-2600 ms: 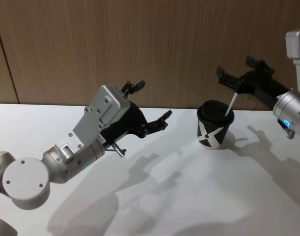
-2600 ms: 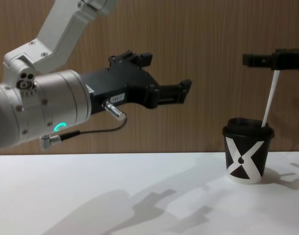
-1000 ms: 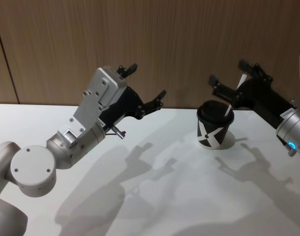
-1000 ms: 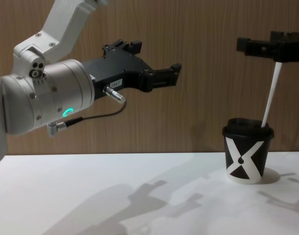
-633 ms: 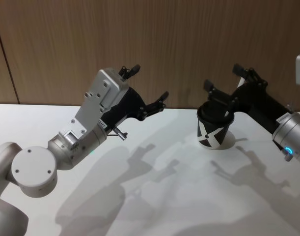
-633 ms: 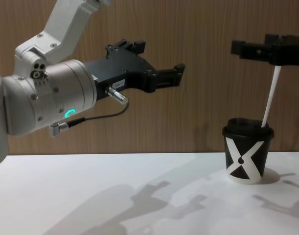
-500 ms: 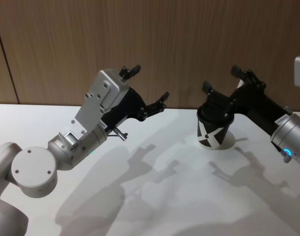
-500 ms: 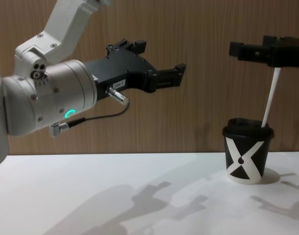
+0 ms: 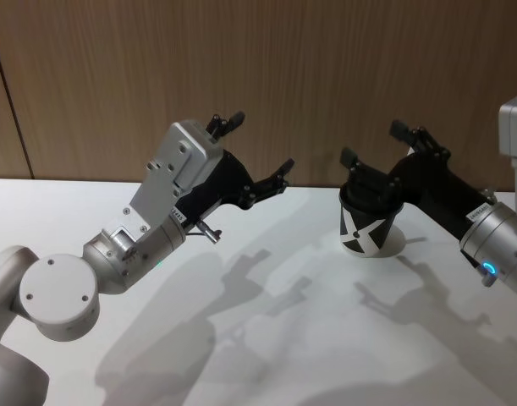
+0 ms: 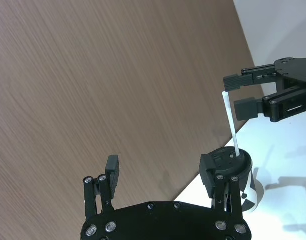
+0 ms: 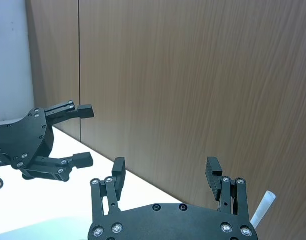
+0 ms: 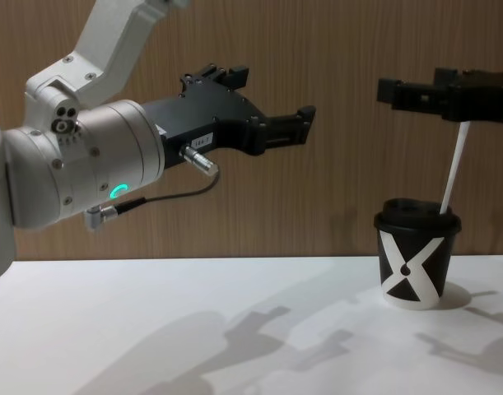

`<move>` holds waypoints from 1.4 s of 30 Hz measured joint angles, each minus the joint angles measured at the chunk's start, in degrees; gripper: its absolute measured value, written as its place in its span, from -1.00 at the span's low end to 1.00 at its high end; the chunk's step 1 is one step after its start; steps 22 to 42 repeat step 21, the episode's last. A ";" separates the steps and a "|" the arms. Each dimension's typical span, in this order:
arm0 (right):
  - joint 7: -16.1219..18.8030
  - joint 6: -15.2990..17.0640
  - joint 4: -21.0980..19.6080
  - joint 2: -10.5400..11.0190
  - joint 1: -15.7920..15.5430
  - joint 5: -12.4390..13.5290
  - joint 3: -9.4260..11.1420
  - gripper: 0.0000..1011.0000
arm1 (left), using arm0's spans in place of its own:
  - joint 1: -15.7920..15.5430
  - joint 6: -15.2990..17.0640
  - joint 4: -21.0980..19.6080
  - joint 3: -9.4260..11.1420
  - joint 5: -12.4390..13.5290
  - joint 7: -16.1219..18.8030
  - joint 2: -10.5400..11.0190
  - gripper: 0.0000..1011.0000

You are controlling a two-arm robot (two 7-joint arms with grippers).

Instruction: Pick up the straw with one hand, pass it to the other hand, and insert it into the cup.

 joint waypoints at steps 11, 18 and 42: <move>-0.05 0.10 -0.10 -0.05 -0.12 0.06 -0.15 0.98 | 0.06 -0.09 -0.07 0.06 -0.01 -0.05 0.05 0.98; -0.07 0.13 -0.13 -0.08 -0.16 0.07 -0.20 0.98 | 0.07 -0.12 -0.09 0.06 -0.01 -0.05 0.06 0.98; -0.08 0.13 -0.15 -0.09 -0.18 0.06 -0.21 0.98 | 0.07 -0.15 -0.09 0.06 -0.01 -0.05 0.05 0.98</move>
